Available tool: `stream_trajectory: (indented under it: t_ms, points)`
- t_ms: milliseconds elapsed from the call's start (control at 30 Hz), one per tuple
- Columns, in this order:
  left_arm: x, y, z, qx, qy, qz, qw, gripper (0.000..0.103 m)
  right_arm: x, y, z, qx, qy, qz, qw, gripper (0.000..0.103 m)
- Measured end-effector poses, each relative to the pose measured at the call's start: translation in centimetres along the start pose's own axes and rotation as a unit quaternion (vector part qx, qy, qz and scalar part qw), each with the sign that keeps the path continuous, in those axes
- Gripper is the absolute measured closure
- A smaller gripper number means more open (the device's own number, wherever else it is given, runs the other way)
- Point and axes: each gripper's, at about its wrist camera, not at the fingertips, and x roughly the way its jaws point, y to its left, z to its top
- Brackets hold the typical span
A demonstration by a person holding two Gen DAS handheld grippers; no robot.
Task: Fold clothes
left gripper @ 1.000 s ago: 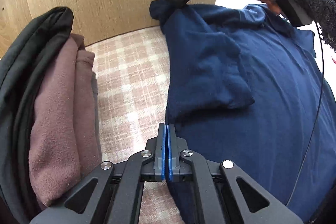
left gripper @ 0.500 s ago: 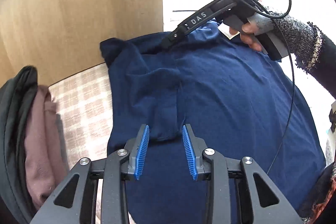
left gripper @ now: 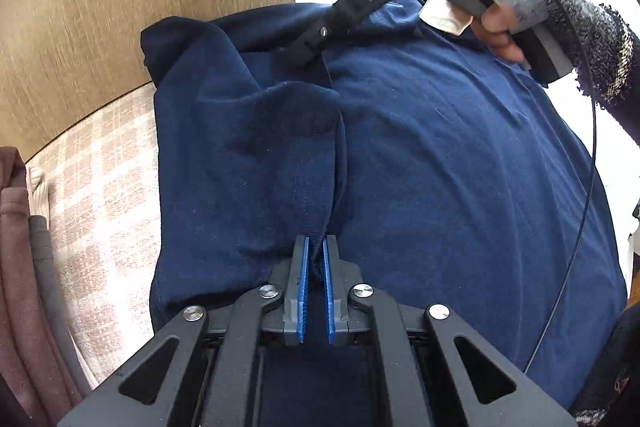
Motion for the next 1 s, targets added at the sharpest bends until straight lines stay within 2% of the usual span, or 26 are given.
stream_trajectory:
  t_ms: [33,133,200,233,300,333,400,500,567,633,700,767,867,1000]
  points:
    - [-0.1,0.0,0.0,0.001,0.000,0.000,1.0000,0.097,-1.0,-0.9,-0.6,0.033,-0.016,0.020,0.999,0.098]
    - [-0.4,-0.1,-0.1,0.004,0.001,-0.003,1.0000,0.097,-2.0,-3.7,-2.6,0.112,-0.031,0.024,0.993,0.098]
    - [-0.7,-0.1,-0.2,0.005,0.008,-0.005,0.9999,0.096,-1.0,-3.3,-3.0,0.090,-0.007,-0.022,0.996,0.095]
    - [-0.9,-0.1,-0.1,0.006,0.012,-0.004,0.9999,0.093,-0.7,-3.0,-3.2,0.082,-0.001,-0.041,0.996,0.091]
    - [-2.7,0.2,-0.4,-0.004,0.000,0.003,1.0000,0.092,-1.7,-2.3,-2.9,0.080,-0.028,-0.060,0.995,0.084]
    - [-4.0,0.8,-0.9,-0.011,-0.011,0.010,0.9998,0.086,-2.2,-1.7,-2.5,0.068,-0.041,-0.067,0.995,0.081]
    - [-5.5,1.7,-1.6,-0.016,-0.022,0.047,0.9985,0.077,-2.6,-0.1,-1.5,0.032,-0.051,-0.073,0.996,0.080]
    - [-5.1,3.2,-2.0,-0.021,-0.005,0.093,0.9954,0.077,-1.3,2.5,0.5,-0.009,-0.031,-0.041,0.999,0.080]
    - [-4.6,4.0,-1.8,-0.023,0.002,0.100,0.9947,0.077,0.3,4.2,1.8,-0.038,-0.012,-0.024,0.999,0.080]
    - [-4.1,4.4,-1.7,-0.020,-0.001,0.095,0.9953,0.077,2.6,5.8,2.5,-0.064,0.012,-0.031,0.997,0.080]
    - [-2.7,4.5,-1.5,-0.017,0.023,0.096,0.9950,0.076,5.1,6.1,3.1,-0.067,0.037,-0.014,0.997,0.080]
    - [-1.6,4.6,-1.7,-0.011,0.049,0.126,0.9908,0.075,7.1,5.8,3.3,-0.058,0.052,-0.016,0.997,0.080]
    - [-3.4,4.9,-1.9,-0.032,0.035,0.135,0.9897,0.077,6.5,6.3,3.6,-0.061,0.022,-0.024,0.998,0.077]
    - [-10.1,4.8,-3.5,-0.073,-0.024,0.089,0.9930,0.077,1.3,7.6,1.0,-0.051,-0.012,0.012,0.999,0.077]
